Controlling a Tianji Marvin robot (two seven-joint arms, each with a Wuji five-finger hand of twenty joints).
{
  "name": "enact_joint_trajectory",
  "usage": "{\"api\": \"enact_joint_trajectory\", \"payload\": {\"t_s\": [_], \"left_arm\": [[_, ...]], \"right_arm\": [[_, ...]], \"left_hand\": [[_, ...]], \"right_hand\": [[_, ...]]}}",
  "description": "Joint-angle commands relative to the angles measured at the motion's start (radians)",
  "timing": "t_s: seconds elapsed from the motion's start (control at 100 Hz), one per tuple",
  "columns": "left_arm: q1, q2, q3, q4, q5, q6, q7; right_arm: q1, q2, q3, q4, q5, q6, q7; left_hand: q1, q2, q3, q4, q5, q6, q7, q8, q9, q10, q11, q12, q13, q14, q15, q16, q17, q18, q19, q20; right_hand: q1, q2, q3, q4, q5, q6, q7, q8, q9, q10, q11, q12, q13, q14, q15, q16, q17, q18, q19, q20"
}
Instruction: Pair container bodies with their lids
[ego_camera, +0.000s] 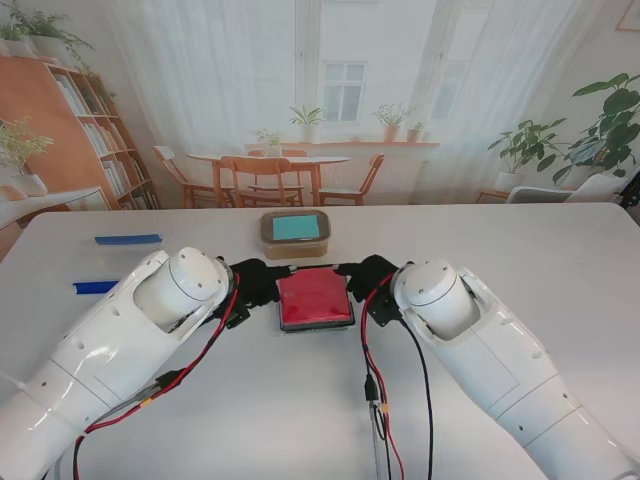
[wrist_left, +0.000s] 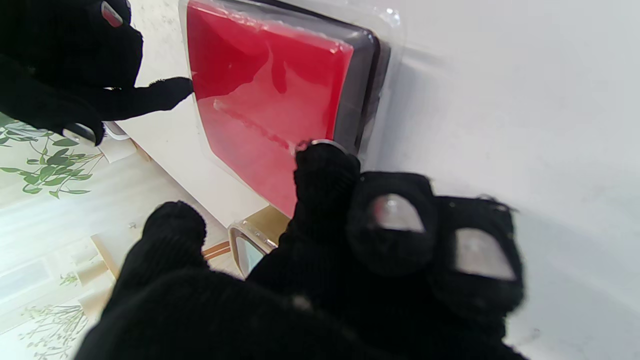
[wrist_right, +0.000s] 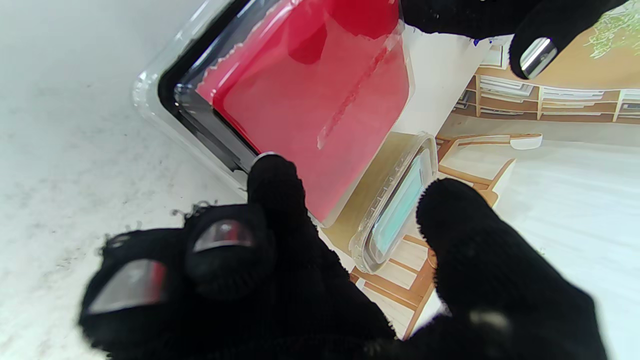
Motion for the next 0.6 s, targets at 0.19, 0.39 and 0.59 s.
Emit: {"api": "enact_joint_trajectory", "payload": {"t_s": [0.19, 0.39, 0.59], "left_arm": [[0.018, 0.0, -0.013, -0.018, 0.012, -0.008, 0.005], [0.028, 0.006, -0.021, -0.031, 0.025, -0.003, 0.0], [0.04, 0.008, -0.034, -0.044, 0.033, -0.004, 0.001]], "right_arm": [[-0.009, 0.004, 0.006, -0.014, -0.004, -0.006, 0.016], [-0.012, 0.005, 0.008, -0.018, -0.007, -0.007, 0.014], [-0.02, 0.007, 0.016, -0.029, -0.018, -0.009, 0.01]], "left_hand": [[-0.023, -0.016, -0.018, -0.03, 0.001, -0.01, 0.001, -0.002, -0.004, -0.044, 0.003, 0.005, -0.013, 0.058, 0.015, 0.016, 0.03, -0.138, 0.276, -0.018], [-0.022, -0.016, -0.018, -0.029, 0.002, -0.008, 0.009, 0.003, -0.004, -0.044, 0.003, 0.005, -0.012, 0.057, 0.015, 0.015, 0.031, -0.14, 0.276, -0.021], [-0.023, -0.016, -0.018, -0.029, 0.0, -0.01, 0.014, 0.008, -0.003, -0.044, 0.003, 0.005, -0.012, 0.059, 0.015, 0.015, 0.032, -0.141, 0.276, -0.022]], "right_hand": [[-0.034, -0.026, 0.003, 0.023, -0.008, -0.021, 0.003, -0.001, -0.026, 0.12, 0.01, 0.013, -0.02, 0.025, 0.042, 0.018, 0.043, -0.227, 0.213, -0.005], [-0.036, -0.026, 0.003, 0.022, -0.007, -0.021, 0.002, 0.0, -0.026, 0.119, 0.01, 0.013, -0.02, 0.025, 0.042, 0.019, 0.043, -0.227, 0.213, -0.005], [-0.035, -0.027, 0.005, 0.022, -0.007, -0.023, 0.002, 0.0, -0.028, 0.119, 0.009, 0.013, -0.022, 0.025, 0.041, 0.019, 0.043, -0.227, 0.213, -0.005]]}}
